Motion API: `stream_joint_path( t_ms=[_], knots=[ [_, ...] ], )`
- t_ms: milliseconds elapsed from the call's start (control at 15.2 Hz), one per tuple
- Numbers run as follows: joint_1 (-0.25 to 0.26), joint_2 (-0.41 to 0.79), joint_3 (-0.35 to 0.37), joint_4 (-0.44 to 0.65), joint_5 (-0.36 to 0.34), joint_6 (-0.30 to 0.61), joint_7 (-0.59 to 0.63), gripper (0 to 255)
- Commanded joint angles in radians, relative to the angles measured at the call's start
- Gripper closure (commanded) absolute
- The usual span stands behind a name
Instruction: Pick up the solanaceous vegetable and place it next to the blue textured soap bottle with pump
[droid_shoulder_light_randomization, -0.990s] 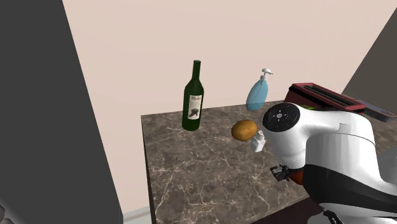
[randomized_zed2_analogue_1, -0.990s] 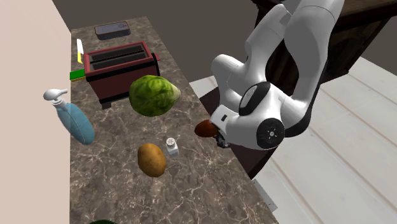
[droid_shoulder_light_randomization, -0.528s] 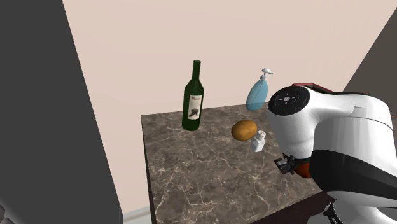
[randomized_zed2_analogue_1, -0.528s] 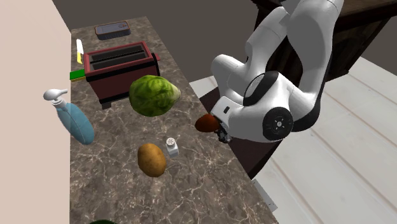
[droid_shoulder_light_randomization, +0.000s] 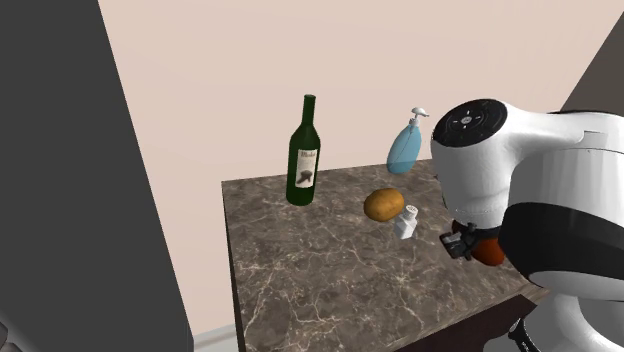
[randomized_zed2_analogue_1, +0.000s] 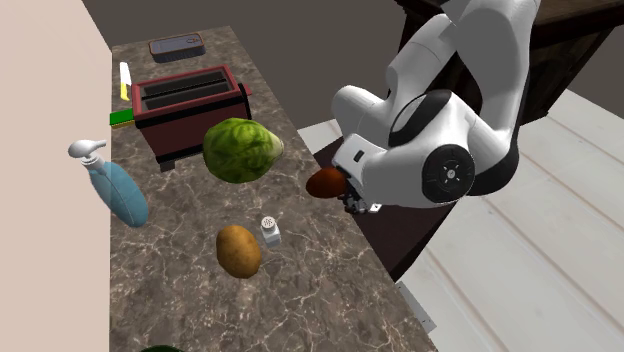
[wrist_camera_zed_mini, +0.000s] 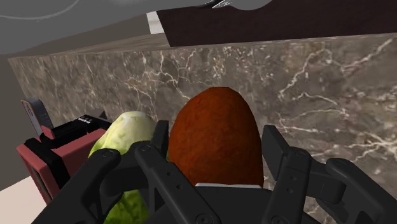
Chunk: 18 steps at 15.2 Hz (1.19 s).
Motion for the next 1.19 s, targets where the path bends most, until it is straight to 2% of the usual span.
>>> stream_joint_path(
  t_ms=[0, 1122],
  knots=[
    [-0.001, -0.010, -0.015, 0.020, -0.012, -0.027, -0.012, 255],
    [-0.033, -0.025, -0.109, 0.218, -0.114, -0.217, -0.105, 255]
  ],
)
